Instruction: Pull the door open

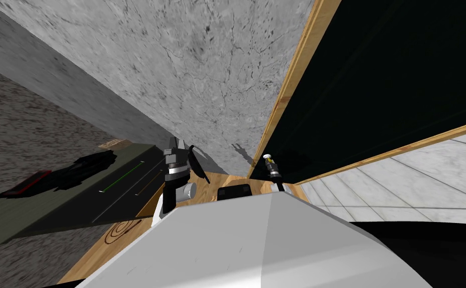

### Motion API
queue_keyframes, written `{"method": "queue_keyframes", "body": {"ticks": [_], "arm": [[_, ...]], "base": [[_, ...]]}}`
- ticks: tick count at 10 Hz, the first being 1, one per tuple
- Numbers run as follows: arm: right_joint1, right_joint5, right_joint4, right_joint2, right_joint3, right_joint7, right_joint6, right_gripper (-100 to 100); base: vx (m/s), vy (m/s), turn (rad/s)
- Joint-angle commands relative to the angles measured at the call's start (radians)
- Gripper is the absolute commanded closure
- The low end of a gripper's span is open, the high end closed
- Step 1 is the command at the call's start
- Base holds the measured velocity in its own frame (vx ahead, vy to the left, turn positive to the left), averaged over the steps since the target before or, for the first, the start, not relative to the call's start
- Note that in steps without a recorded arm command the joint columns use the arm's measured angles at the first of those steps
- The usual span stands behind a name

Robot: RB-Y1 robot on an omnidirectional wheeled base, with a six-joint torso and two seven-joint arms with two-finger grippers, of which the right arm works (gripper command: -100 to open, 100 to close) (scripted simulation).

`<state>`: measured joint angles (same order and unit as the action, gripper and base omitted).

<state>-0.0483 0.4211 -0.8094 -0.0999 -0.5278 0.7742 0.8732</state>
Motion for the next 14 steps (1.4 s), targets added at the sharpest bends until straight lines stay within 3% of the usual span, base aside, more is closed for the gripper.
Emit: {"method": "queue_keyframes", "body": {"ticks": [1,4,6,14], "arm": [[-0.001,-0.025,0.002,0.000,0.016,-0.050,0.000,100],[-0.002,-0.043,0.003,-0.003,0.024,-0.108,-0.001,100],[-0.003,-0.080,0.004,-0.010,0.042,-0.174,-0.002,100],[-0.005,-0.165,0.005,-0.025,0.082,-0.353,-0.005,100]], "base": [[-0.040,-0.013,0.089],[-0.031,-0.013,0.036],[-0.043,-0.017,0.076],[-0.036,-0.011,0.042]]}}
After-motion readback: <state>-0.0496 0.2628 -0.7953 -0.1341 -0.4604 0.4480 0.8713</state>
